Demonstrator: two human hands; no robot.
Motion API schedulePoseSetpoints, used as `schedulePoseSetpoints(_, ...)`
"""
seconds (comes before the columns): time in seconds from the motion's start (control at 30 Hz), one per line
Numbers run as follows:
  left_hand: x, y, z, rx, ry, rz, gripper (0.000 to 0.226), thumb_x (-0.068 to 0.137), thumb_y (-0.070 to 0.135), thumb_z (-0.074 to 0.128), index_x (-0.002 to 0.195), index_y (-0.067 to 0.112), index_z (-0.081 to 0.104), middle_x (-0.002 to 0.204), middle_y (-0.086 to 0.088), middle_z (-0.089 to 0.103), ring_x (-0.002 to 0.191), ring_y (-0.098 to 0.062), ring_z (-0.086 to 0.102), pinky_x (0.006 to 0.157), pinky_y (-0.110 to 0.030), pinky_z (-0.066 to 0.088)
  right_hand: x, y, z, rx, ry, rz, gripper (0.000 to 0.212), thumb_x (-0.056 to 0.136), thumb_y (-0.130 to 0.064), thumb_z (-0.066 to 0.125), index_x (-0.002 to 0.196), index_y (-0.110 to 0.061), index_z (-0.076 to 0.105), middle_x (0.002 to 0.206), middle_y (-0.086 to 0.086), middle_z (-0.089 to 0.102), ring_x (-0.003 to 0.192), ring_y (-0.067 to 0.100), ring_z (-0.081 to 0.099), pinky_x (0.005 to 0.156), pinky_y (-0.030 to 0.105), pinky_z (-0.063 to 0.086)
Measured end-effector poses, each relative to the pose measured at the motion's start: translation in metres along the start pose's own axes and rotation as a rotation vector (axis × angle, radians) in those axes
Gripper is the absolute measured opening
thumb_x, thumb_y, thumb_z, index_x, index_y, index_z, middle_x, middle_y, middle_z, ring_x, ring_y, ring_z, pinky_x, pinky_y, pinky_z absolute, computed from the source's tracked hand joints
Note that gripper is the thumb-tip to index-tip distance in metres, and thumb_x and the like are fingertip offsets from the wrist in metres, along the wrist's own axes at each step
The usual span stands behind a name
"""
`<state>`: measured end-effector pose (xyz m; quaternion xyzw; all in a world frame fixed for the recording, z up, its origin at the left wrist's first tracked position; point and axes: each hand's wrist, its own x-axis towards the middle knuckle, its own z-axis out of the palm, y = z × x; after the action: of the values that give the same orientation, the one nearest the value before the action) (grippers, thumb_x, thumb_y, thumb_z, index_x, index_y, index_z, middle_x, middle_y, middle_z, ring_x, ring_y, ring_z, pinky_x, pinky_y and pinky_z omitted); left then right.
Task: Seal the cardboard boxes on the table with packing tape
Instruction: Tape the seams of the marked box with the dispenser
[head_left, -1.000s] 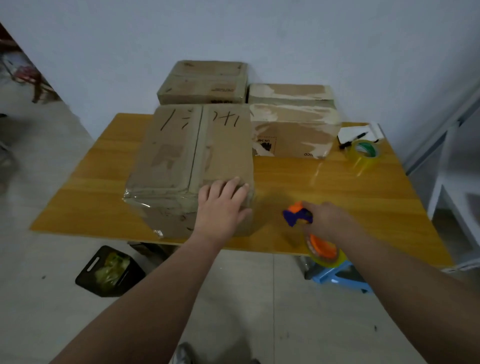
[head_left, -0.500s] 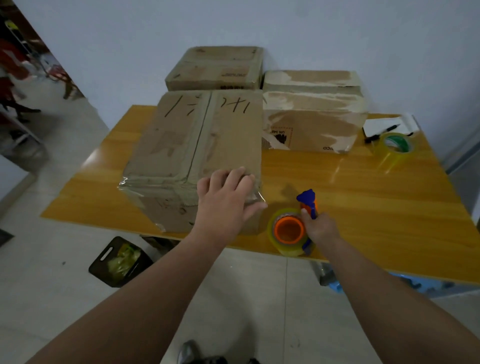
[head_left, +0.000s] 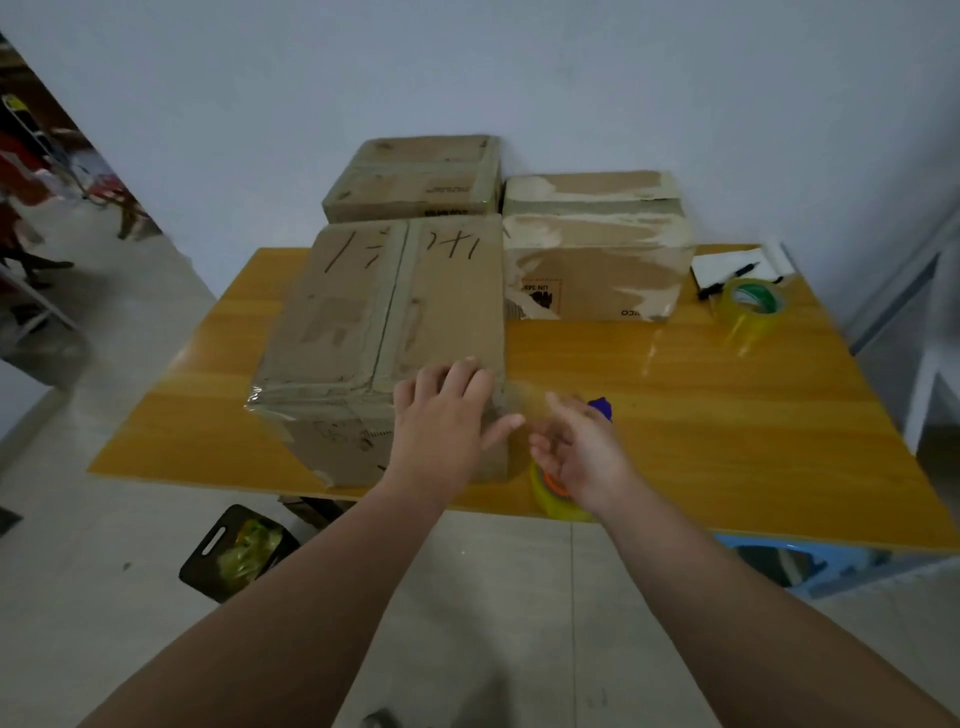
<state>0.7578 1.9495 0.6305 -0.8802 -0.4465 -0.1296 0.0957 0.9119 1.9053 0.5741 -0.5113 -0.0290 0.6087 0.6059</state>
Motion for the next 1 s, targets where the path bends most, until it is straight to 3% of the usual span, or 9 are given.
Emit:
schedulePoseSetpoints(0.03, -0.001, -0.001, -0.001, 0.001, -0.011, 0.007, 0.055, 0.083, 0.062, 0.047, 0.107, 0.016, 0.065, 0.119, -0.007, 0.063, 0.101, -0.035, 0.058, 0.079, -0.046, 0.044, -0.002, -0.002, 0.001, -0.003, 0.045, -0.058, 0.054, 0.084, -0.018, 0.071, 0.131, -0.014, 0.045, 0.072, 0.009, 0.067, 0.056, 0.015, 0.063, 0.048, 0.026, 0.05)
schedulePoseSetpoints(0.1, -0.003, -0.006, -0.001, -0.006, -0.051, 0.033, 0.054, 0.082, 0.055, 0.057, 0.122, 0.018, 0.059, 0.131, -0.005, 0.056, 0.111, -0.033, 0.053, 0.085, -0.046, 0.042, -0.002, -0.006, -0.002, 0.0, 0.123, -0.115, 0.052, 0.085, -0.005, 0.069, 0.13, -0.014, 0.045, 0.059, 0.005, 0.065, 0.048, 0.011, 0.057, 0.044, 0.024, 0.047)
schedulePoseSetpoints(0.2, -0.008, -0.022, 0.0, 0.037, -0.143, 0.137, 0.064, 0.089, 0.038, 0.056, 0.146, 0.026, 0.029, 0.152, 0.002, 0.031, 0.133, -0.024, 0.033, 0.102, -0.041, 0.03, -0.006, -0.011, -0.001, -0.028, 0.16, -0.146, 0.048, 0.084, -0.004, 0.069, 0.126, -0.016, 0.046, 0.059, 0.004, 0.065, 0.047, 0.009, 0.057, 0.045, 0.023, 0.047)
schedulePoseSetpoints(0.3, -0.01, -0.035, -0.001, 0.064, -0.176, 0.204, 0.067, 0.095, 0.033, 0.046, 0.151, 0.026, 0.01, 0.158, 0.004, 0.014, 0.141, -0.017, 0.019, 0.111, -0.034, 0.02, -0.006, -0.012, 0.005, -0.057, 0.204, -0.126, 0.047, 0.084, -0.004, 0.069, 0.125, -0.014, 0.046, 0.065, 0.006, 0.064, 0.049, 0.01, 0.057, 0.045, 0.023, 0.047)
schedulePoseSetpoints(0.5, -0.01, -0.048, -0.004, -0.023, -0.171, 0.217, 0.06, 0.098, 0.032, 0.042, 0.15, 0.018, 0.016, 0.157, 0.001, 0.016, 0.144, -0.013, 0.014, 0.115, -0.026, 0.001, 0.0, 0.008, 0.018, -0.029, 0.256, -0.05, 0.045, 0.085, -0.003, 0.068, 0.123, -0.015, 0.047, 0.072, 0.009, 0.062, 0.055, 0.012, 0.055, 0.048, 0.024, 0.044)
schedulePoseSetpoints(0.9, -0.014, -0.054, 0.001, -0.109, -0.168, 0.214, 0.063, 0.097, 0.028, 0.043, 0.151, 0.02, 0.011, 0.158, 0.002, 0.01, 0.145, -0.012, 0.006, 0.114, -0.025, -0.006, 0.007, 0.029, 0.049, -0.022, 0.316, -0.062, 0.03, 0.088, -0.007, 0.066, 0.112, -0.014, 0.05, 0.074, 0.007, 0.059, 0.059, 0.015, 0.055, 0.048, 0.026, 0.046)
schedulePoseSetpoints(1.0, -0.014, -0.054, 0.002, -0.124, -0.171, 0.213, 0.064, 0.096, 0.027, 0.043, 0.151, 0.021, 0.009, 0.158, 0.003, 0.009, 0.145, -0.011, 0.006, 0.113, -0.025, -0.007, 0.007, 0.03, 0.052, -0.159, 0.337, -0.051, 0.027, 0.089, -0.017, 0.066, 0.112, -0.018, 0.051, 0.08, 0.007, 0.058, 0.064, 0.017, 0.053, 0.053, 0.029, 0.048)
